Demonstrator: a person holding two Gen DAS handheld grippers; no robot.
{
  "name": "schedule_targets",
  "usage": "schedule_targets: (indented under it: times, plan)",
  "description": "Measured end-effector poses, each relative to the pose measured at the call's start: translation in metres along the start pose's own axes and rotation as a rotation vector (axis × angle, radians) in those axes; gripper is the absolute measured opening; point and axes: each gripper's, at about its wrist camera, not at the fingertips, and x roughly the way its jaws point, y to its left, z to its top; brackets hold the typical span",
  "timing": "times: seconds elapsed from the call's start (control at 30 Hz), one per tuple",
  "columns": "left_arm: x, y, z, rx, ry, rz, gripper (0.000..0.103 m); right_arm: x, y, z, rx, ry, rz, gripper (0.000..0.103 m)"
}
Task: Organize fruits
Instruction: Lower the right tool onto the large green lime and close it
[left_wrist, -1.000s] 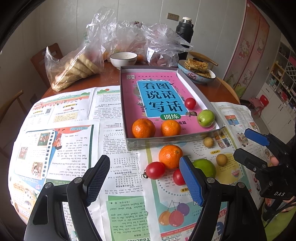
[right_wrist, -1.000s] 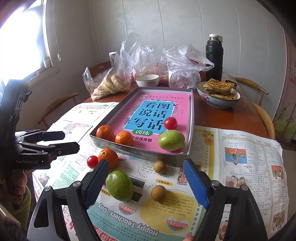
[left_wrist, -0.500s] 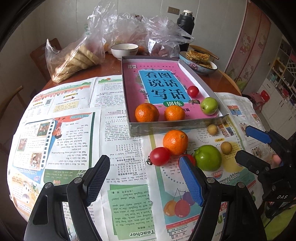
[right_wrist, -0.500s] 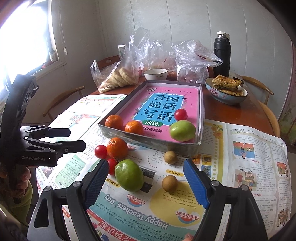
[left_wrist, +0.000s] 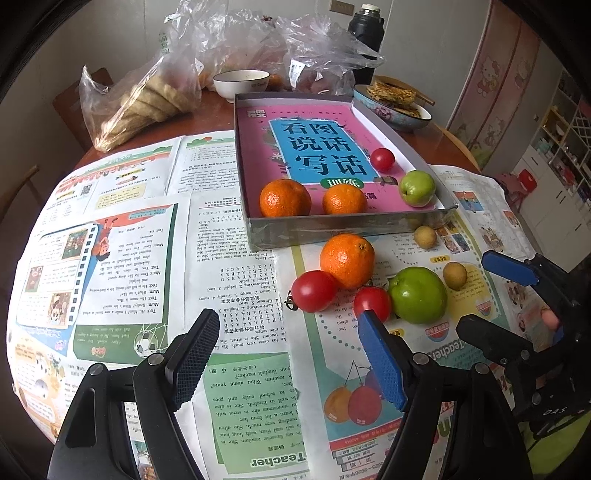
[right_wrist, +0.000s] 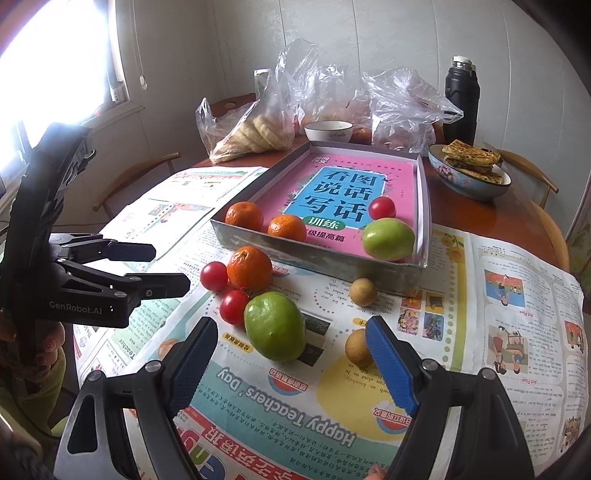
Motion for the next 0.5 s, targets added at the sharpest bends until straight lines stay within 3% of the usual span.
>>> schedule_targets:
  times: [0.5]
  plan:
    - [0.015, -0.007, 0.001, 0.049, 0.005, 0.038, 0.079, 0.021, 0.012, -0.005, -0.045, 0.048, 0.013, 0.082]
